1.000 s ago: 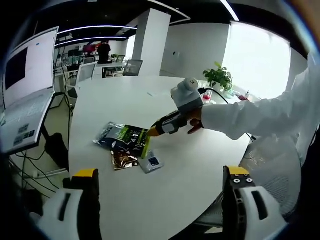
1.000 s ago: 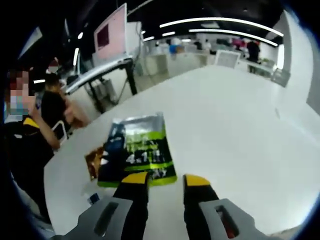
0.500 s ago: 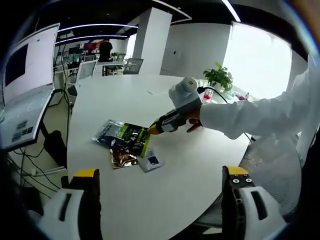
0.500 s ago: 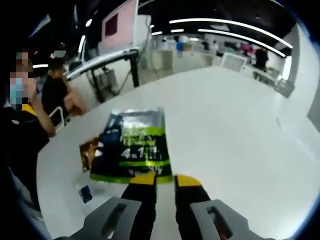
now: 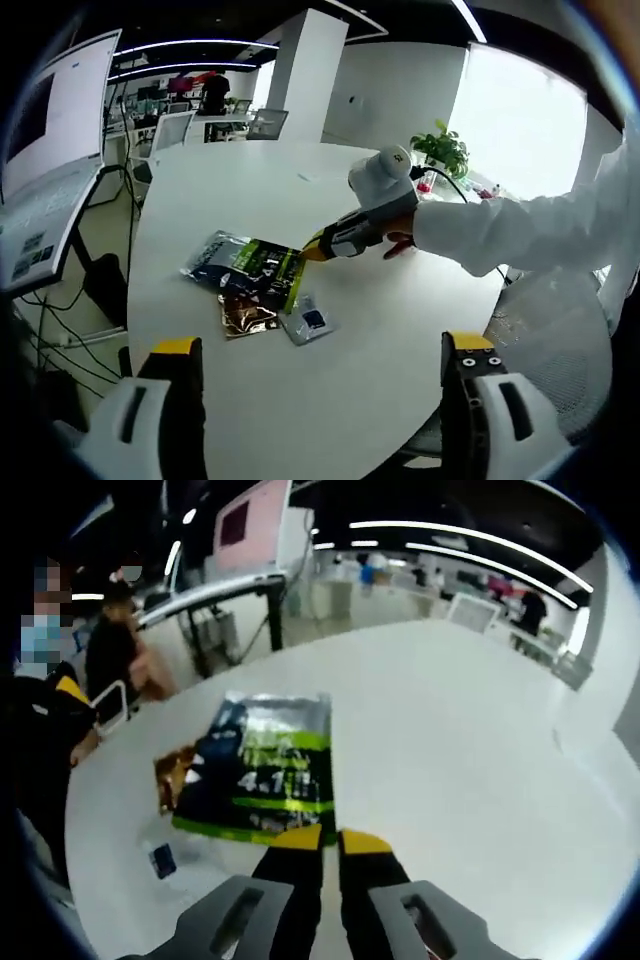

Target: Arrange the skincare products in the storage area until every visible bottle or jar stands upright without overlapping.

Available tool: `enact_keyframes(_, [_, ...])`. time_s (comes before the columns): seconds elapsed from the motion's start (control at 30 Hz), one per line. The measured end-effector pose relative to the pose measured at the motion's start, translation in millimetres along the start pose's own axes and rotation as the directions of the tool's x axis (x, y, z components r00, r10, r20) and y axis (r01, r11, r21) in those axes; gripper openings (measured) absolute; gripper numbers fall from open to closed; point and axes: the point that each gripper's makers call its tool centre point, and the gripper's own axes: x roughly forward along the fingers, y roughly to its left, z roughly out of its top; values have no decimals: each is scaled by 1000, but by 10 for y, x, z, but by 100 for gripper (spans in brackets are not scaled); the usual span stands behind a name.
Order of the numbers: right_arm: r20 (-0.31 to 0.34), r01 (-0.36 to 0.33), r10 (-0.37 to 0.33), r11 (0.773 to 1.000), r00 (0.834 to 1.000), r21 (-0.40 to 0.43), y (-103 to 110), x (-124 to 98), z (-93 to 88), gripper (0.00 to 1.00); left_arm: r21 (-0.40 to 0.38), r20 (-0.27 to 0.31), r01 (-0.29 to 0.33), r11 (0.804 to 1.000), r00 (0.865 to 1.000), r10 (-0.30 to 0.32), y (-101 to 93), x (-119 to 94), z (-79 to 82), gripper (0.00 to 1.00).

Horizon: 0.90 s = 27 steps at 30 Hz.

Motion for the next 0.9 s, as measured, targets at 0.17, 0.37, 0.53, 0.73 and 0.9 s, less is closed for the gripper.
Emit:
enact_keyframes(0.17, [-2, 1, -1, 1000, 1000, 5, -7, 0, -2, 0, -14, -6, 0, 1000, 1000, 0, 161, 117, 41, 93])
enact_keyframes(0.37, [1, 3, -3, 1000, 1000, 25, -16, -12, 5, 0, -52, -15, -29, 998, 999, 28, 457, 256, 98, 89])
enact_keyframes(0.53, [5, 3, -3, 999, 1000, 40, -12, -24, 11, 0, -113, -10, -16, 993, 1000, 15, 681, 445, 126, 87])
enact_keyframes(0.73, [3, -1, 1, 999, 1000, 47, -1, -32, -8, 0, -220, 18, -3, 975, 1000, 7, 840, 627, 183, 83])
enact_keyframes(0.9, [3, -10, 9, 999, 1000, 51, 22, -43, -6, 0, -373, 72, 21, 928, 997, 6, 999, 772, 287, 71])
